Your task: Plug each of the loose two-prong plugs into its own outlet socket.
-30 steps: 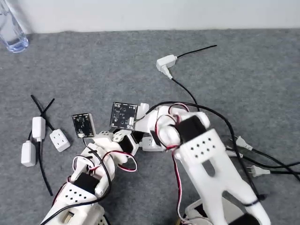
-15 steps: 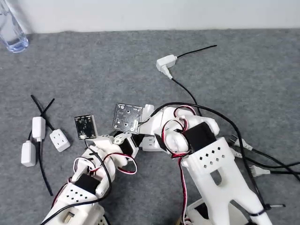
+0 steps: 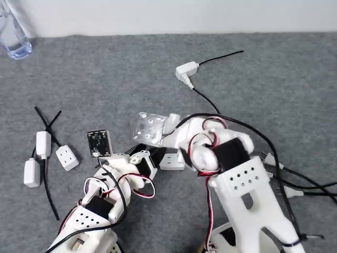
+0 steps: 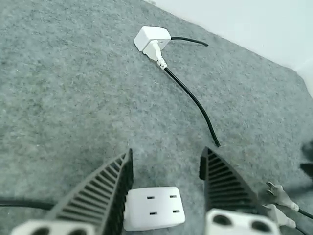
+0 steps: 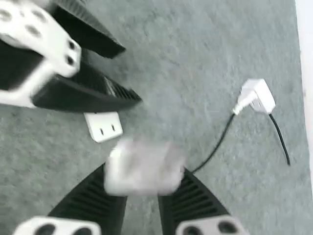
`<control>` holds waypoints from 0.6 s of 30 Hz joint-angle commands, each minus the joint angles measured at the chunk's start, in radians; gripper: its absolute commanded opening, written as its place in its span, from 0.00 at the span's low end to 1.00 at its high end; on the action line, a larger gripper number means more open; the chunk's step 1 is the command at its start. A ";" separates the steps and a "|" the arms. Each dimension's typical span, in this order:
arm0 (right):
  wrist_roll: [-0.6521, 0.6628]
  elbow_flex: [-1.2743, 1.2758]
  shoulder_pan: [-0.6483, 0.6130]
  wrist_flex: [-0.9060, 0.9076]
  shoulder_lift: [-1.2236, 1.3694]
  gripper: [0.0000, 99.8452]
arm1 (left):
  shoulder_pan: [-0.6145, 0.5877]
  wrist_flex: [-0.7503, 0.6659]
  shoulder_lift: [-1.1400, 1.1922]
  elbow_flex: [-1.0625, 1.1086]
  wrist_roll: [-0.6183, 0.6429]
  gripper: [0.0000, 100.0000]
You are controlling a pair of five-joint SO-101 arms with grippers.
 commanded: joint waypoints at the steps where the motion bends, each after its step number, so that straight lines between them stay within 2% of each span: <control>1: 0.061 0.003 0.071 0.012 -0.025 0.01 | -0.003 -0.014 -0.006 -0.010 -0.014 0.21; 14: 0.350 -0.021 0.455 0.012 -0.025 0.01 | -0.003 -0.014 -0.005 -0.010 -0.015 0.21; 18: 0.425 -0.028 0.527 0.013 -0.010 0.01 | -0.003 -0.014 -0.005 -0.010 -0.015 0.21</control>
